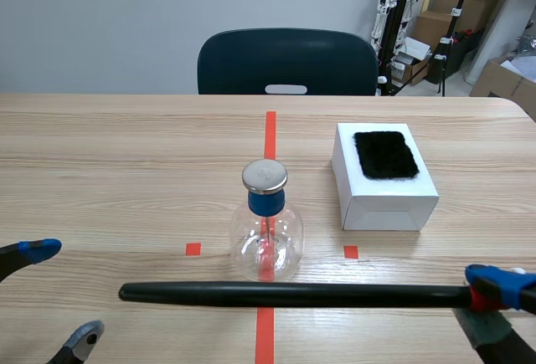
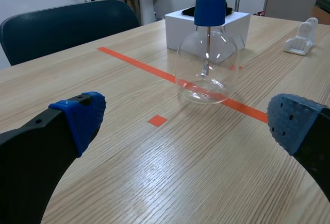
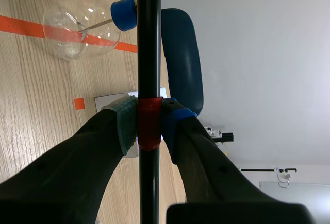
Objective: Do the electroscope experiment. hold the rod still at the electroscope
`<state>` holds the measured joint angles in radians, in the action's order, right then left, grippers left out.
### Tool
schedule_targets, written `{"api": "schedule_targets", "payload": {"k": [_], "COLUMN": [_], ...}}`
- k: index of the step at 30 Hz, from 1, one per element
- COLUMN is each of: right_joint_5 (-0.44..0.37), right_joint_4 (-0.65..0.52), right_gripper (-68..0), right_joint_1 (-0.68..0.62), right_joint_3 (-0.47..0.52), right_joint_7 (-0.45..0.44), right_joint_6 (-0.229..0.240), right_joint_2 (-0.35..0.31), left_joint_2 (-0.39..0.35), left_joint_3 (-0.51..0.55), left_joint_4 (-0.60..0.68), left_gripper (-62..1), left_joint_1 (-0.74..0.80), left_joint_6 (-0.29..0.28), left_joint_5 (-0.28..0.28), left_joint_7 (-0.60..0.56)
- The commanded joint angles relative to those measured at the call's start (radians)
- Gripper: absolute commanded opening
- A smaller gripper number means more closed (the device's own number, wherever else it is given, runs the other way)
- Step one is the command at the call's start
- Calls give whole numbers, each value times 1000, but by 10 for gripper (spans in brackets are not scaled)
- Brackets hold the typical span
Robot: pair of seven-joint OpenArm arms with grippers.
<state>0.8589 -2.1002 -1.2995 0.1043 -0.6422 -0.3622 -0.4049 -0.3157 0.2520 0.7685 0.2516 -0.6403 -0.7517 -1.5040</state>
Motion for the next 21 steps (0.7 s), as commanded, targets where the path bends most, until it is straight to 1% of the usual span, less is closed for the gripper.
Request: {"api": "schedule_targets", "payload": {"k": [1, 21], "right_joint_5": [-14, -14], "right_joint_4": [-19, -19], "right_gripper": [-673, -673], "right_joint_1": [3, 3], "right_joint_3": [1, 1], "right_joint_7": [-4, 8], "right_joint_6": [-11, -11], "right_joint_2": [0, 0], "left_joint_2": [-1, -1], "left_joint_3": [6, 6], "left_joint_4": [12, 12], "left_gripper": [14, 14], "left_joint_1": [-3, -3], "left_joint_6": [-1, -1], "left_joint_5": [11, 11], "left_joint_7": [-50, -50]}}
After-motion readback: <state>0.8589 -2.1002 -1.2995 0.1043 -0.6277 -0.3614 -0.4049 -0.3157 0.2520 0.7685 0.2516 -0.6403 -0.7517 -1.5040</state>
